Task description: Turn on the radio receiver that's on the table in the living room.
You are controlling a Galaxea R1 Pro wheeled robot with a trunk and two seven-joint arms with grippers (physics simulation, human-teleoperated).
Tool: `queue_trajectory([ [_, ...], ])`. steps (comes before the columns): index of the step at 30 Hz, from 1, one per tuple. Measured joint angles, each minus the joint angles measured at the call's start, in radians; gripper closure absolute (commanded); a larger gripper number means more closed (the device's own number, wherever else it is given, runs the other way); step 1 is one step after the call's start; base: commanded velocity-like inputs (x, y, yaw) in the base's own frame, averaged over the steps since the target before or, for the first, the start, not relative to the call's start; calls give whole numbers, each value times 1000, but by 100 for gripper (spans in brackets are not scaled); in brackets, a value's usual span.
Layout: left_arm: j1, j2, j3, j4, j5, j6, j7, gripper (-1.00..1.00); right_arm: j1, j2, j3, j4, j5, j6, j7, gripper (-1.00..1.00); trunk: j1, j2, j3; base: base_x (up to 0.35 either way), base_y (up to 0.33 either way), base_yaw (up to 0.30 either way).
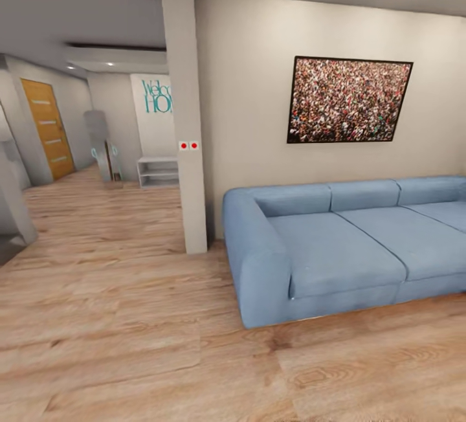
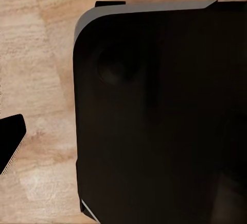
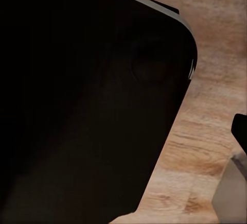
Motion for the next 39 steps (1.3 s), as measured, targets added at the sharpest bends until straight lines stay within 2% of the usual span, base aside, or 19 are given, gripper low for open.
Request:
queue_trajectory([
  [39, 0, 0, 0, 0, 0, 0, 0, -100, 0, -2, 1, 0, 0, 0, 1, -100, 0, 0, 8, 0, 0, -281],
])
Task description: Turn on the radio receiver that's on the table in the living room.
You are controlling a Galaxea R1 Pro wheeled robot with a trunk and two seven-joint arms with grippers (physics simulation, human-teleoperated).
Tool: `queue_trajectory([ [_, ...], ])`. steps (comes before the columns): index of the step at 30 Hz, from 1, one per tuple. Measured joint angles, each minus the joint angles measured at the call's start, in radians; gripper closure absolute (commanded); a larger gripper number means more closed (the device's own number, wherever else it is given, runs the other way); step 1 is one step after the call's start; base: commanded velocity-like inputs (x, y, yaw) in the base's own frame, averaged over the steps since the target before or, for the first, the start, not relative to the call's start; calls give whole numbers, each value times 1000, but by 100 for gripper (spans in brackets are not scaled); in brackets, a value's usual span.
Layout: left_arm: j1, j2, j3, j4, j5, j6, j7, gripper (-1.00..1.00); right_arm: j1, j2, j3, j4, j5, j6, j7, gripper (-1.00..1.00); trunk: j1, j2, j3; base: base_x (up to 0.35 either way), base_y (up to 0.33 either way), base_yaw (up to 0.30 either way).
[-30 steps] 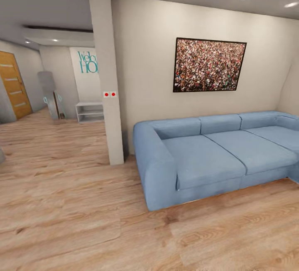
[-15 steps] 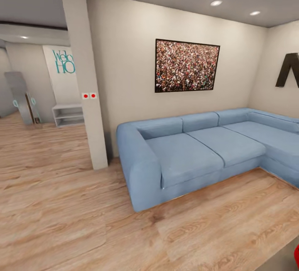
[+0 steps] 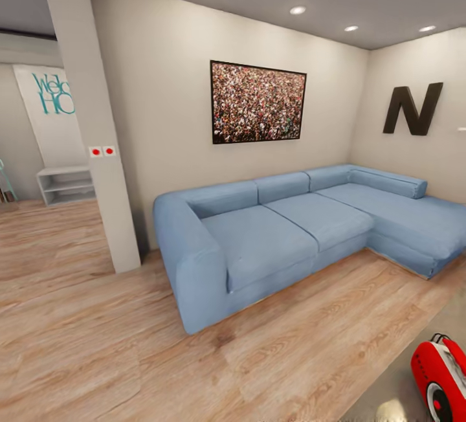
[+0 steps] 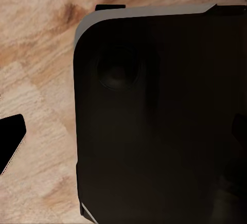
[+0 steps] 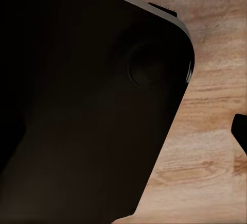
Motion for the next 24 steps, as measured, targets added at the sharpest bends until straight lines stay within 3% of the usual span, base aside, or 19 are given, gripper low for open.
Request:
queue_trajectory([
  [24, 0, 0, 0, 0, 0, 0, 0, -100, 0, 0, 0, 0, 0, 0, 0, -100, 0, 0, 0, 0, 0, -288],
])
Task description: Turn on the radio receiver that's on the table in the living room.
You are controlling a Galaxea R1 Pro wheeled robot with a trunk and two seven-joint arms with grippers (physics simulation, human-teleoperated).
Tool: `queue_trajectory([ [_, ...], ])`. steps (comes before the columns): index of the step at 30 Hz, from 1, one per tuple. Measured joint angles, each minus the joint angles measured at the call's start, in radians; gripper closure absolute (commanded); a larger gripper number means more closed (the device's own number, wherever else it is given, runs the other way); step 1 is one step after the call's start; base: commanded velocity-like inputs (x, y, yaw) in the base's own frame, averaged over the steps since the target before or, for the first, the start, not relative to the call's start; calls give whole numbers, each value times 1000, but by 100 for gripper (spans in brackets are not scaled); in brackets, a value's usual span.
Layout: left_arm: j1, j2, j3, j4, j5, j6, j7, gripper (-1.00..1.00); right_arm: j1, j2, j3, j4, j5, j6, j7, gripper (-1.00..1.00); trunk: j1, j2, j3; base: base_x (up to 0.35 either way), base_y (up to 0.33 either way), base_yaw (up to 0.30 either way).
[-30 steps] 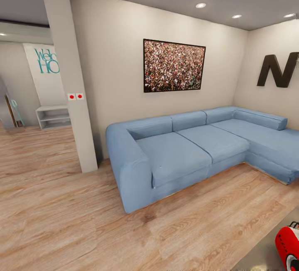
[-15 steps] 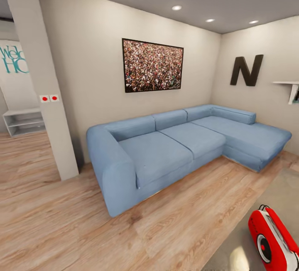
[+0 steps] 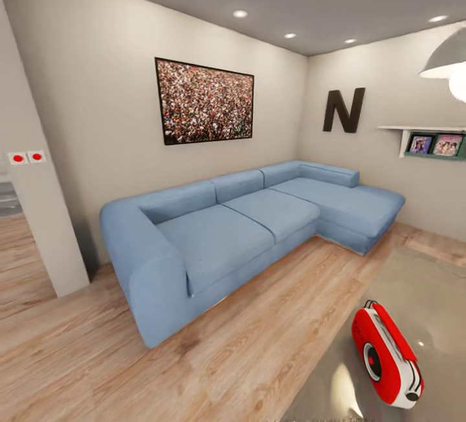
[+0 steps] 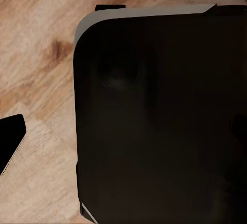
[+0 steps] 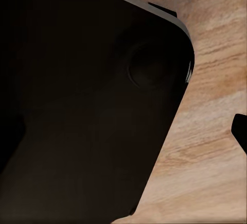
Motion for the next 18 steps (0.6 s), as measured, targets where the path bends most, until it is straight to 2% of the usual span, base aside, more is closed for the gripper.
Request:
queue_trajectory([
  [18, 0, 0, 0, 0, 0, 0, 0, -100, 0, 0, 1, 0, 0, 0, 1, -100, 0, 0, 0, 0, 0, -288],
])
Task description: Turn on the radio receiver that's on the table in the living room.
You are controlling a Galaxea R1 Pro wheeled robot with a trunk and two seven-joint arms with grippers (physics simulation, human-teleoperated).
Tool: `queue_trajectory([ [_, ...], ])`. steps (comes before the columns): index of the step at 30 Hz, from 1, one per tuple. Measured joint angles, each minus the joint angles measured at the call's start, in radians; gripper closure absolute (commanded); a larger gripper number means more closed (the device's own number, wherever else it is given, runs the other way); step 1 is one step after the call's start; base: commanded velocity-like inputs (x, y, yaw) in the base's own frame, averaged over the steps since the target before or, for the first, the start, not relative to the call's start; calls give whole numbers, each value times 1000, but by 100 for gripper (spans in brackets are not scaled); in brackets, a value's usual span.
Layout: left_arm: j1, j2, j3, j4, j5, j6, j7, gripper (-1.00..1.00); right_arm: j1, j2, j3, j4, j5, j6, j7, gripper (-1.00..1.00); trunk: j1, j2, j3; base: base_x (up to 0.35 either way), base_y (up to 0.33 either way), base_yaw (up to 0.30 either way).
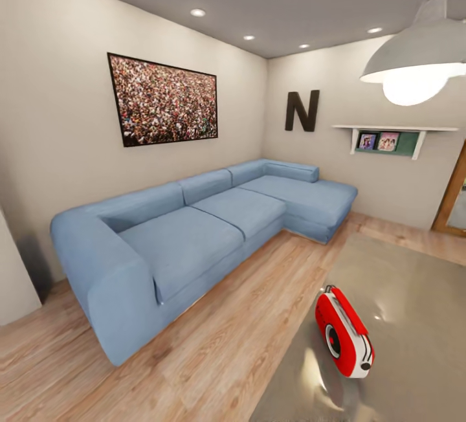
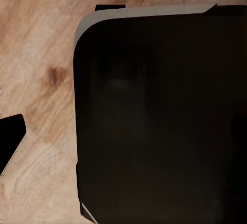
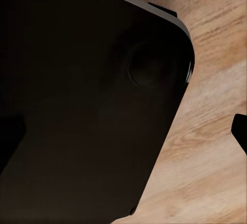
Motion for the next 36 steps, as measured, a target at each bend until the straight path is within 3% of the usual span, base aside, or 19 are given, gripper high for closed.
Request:
queue_trajectory([
  [36, 0, 0, 0, 0, 0, 0, 0, -100, 0, 0, -1, 0, 0, 0, 1, -100, 0, 0, 0, 0, 0, -294],
])
